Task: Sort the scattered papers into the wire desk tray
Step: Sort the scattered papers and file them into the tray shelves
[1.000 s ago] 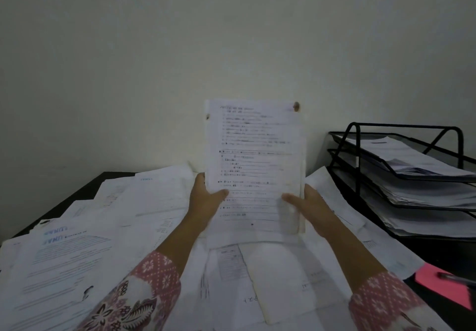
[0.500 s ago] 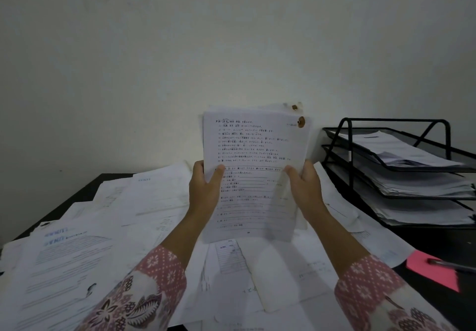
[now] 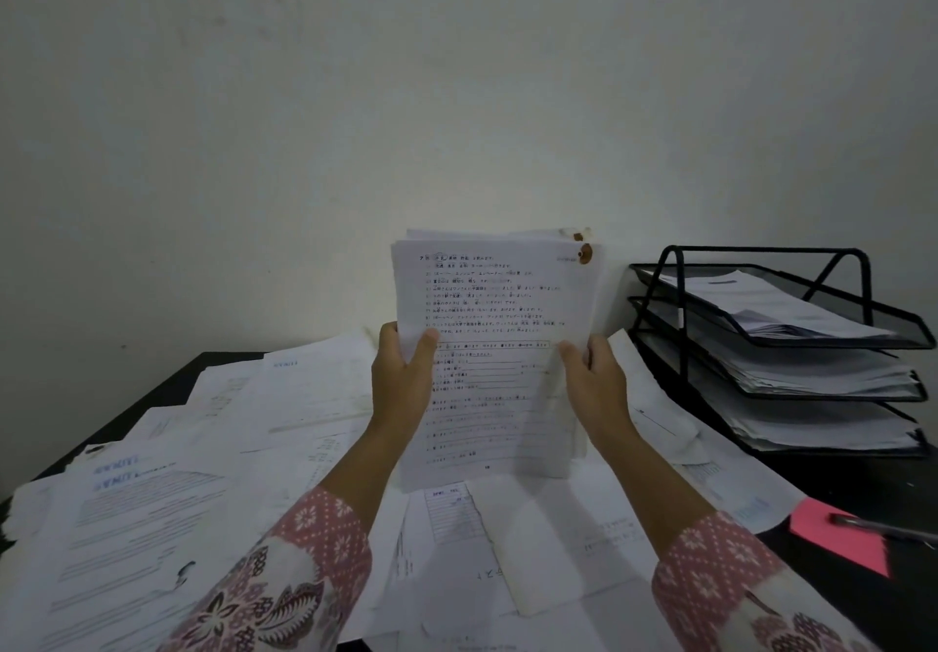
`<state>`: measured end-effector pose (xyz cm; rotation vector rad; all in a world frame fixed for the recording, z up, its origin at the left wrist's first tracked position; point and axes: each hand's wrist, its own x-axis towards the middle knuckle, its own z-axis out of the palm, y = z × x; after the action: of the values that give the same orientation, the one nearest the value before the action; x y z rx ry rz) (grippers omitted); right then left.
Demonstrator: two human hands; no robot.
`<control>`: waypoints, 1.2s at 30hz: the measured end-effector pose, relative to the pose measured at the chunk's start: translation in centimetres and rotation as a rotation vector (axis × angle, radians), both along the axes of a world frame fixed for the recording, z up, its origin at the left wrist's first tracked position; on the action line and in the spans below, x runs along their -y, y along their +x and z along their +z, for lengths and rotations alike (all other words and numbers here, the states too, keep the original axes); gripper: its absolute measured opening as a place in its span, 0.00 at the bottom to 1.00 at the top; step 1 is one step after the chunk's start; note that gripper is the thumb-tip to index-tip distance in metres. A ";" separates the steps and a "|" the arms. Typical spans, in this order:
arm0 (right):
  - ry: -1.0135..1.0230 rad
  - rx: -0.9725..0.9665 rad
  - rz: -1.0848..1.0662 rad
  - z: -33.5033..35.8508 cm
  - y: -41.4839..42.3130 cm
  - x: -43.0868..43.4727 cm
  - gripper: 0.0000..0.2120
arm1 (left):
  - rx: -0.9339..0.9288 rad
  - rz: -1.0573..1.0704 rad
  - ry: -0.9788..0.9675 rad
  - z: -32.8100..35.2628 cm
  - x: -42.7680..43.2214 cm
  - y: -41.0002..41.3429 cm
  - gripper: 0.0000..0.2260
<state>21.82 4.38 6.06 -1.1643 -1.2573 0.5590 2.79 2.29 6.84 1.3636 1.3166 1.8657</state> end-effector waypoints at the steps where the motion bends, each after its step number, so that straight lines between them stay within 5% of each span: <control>1: -0.023 -0.002 0.015 -0.2 0.1 0.0 0.10 | 0.024 -0.003 -0.018 -0.1 0.0 -0.1 0.08; 15: -0.077 0.073 0.068 -0.3 0.5 0.8 0.09 | 0.015 -0.081 -0.107 -0.5 0.6 0.1 0.08; 22: -0.106 0.158 0.052 -0.1 1.0 1.5 0.09 | -0.151 -0.027 -0.147 -0.7 0.7 0.6 0.12; 29: -0.060 -0.051 0.033 3.0 6.3 2.1 0.09 | -0.247 -0.180 -0.187 1.0 0.4 3.7 0.08; 36: -0.276 -0.160 -0.127 0.5 12.8 2.6 0.09 | -0.417 -0.392 -0.356 -0.9 -0.6 9.0 0.18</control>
<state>34.62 1.80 6.56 -1.3892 -0.9829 0.7313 11.79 2.86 5.99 1.7138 1.3655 1.0674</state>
